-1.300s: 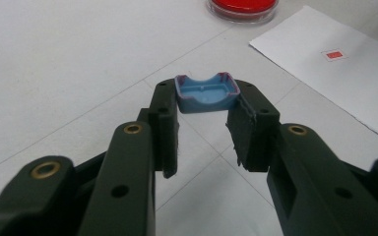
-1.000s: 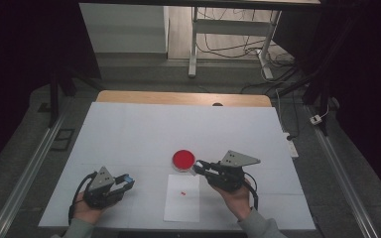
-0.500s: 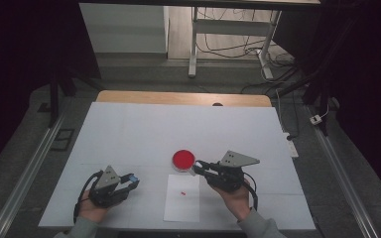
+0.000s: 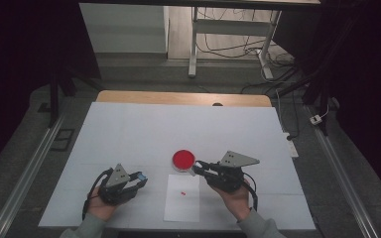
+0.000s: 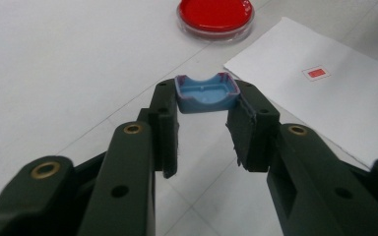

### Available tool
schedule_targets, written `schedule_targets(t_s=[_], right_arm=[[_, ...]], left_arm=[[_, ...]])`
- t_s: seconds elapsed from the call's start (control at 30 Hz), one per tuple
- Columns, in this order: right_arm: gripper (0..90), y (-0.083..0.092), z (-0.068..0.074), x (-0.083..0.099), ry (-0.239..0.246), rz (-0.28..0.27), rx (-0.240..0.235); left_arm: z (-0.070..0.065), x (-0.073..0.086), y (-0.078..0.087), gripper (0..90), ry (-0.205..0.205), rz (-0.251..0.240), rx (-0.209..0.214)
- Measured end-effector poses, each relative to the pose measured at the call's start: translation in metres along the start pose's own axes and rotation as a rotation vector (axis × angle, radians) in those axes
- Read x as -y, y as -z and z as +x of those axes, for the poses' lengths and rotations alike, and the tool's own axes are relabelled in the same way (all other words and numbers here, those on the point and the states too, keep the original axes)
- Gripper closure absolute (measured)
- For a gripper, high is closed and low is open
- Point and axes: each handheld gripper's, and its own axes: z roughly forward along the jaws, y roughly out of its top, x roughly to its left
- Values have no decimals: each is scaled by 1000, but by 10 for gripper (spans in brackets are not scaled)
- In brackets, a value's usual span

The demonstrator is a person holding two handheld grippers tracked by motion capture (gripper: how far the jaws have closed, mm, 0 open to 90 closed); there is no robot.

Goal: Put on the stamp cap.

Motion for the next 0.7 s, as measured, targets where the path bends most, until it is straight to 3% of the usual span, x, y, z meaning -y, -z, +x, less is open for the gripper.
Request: schedule_targets(t_s=[0.53,0.7], right_arm=[[750,1,0,-1,-8,-10,0],[751,1,-3,-1,-41,-20,-15]], left_arm=[[-9,-13,-14,652,-25,-9,18],[-11,-16,-19,652,-22,-10,25]])
